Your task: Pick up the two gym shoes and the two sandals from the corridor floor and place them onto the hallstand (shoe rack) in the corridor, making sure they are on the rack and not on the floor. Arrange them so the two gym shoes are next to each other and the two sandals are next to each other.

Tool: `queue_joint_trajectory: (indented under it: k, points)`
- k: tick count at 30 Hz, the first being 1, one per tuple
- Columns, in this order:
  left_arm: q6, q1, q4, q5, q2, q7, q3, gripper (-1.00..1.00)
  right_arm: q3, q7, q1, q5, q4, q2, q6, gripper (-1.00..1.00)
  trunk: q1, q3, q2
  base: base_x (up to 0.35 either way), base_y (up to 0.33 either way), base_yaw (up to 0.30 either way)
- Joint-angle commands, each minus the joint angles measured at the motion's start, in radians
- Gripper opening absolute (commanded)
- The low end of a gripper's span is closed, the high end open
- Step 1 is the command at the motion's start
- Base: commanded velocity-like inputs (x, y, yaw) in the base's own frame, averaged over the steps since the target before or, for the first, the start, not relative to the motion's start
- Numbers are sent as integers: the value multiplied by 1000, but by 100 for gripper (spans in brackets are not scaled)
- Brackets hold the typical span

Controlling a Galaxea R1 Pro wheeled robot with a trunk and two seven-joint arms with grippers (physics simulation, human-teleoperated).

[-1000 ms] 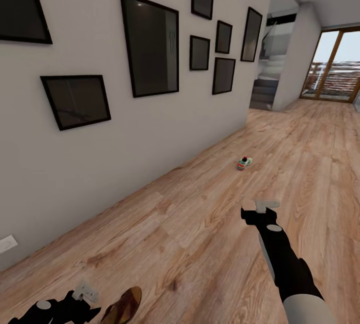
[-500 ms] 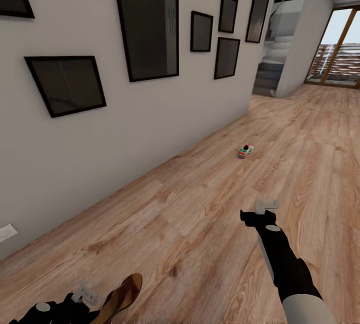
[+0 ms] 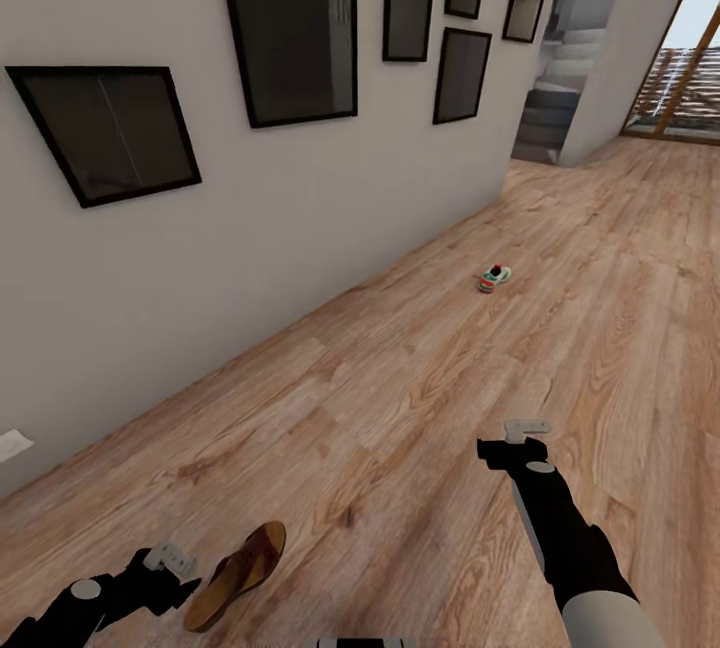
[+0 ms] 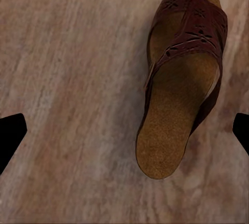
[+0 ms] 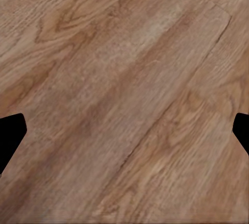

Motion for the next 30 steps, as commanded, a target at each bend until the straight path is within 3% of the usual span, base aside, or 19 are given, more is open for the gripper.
queue_joint_trajectory:
  k: [1, 15, 24, 30]
  points:
    - [-8, -2, -14, -12, -4, -4, 7, 100, -1, 0, 0, 5, 0, 1, 5, 100, 0, -2, 0, 0, 0, 0]
    - [-12, -4, -69, -14, -10, -8, 1, 100, -2, 0, 0, 6, 3, 1, 5, 100, 0, -14, 0, 0, 0, 0]
    - [-6, -4, -145, -14, -9, -12, -58, 100, -2, 0, 0, 5, 15, 1, 5, 100, 0, -14, 0, 0, 0, 0]
    - [-6, -4, -153, -14, -11, -16, -79, 100, -2, 0, 0, 5, 16, 1, 5, 100, 2, -37, -2, 0, 0, 0]
